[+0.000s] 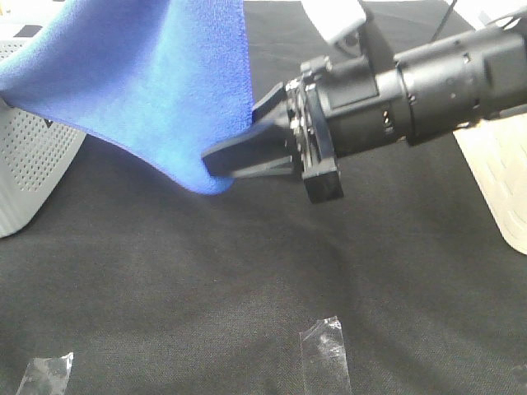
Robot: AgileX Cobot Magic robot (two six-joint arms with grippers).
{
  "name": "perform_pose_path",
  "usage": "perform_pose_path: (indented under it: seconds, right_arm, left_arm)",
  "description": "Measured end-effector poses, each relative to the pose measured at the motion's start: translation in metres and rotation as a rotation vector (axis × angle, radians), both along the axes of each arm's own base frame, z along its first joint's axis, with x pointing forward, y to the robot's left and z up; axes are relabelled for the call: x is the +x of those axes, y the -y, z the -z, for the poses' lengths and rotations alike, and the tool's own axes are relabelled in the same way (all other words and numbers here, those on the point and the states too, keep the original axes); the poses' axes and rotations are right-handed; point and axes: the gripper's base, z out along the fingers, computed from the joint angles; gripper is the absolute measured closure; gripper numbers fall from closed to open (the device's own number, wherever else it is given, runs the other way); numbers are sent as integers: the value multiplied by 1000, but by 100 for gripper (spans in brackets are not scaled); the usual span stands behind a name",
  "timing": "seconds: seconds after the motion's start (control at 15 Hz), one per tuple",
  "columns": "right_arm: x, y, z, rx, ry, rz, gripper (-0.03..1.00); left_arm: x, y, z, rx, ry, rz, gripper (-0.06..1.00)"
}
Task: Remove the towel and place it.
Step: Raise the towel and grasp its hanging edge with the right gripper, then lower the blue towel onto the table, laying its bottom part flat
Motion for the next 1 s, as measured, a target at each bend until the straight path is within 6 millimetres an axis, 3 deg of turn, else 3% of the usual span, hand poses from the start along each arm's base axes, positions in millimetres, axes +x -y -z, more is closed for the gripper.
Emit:
perform_pose_path:
  seconds: [0.07, 0.13, 0.33, 0.6, 0.73, 1.0]
  right_arm:
    - [0, 1, 0, -17, -21, 24, 90]
    - [1, 2, 1, -28, -42, 35, 94]
    - [1, 2, 1, -30, -108, 80, 94]
    - [13, 6, -3, -66, -287, 302, 94]
    - [18, 12, -18, -123, -311, 419, 94]
    - [16, 38, -73, -315, -276, 650, 94]
  left_arm:
    - [0, 0, 0, 1, -1, 0, 94]
    - [0, 0, 0, 1, -1, 0, 94]
    - [0, 0, 0, 1, -1, 0, 94]
    - [1, 0, 1, -53, -54, -42, 94]
    - [7, 1, 6, -64, -83, -73, 94]
    - [32, 1, 19, -104, -133, -160, 94]
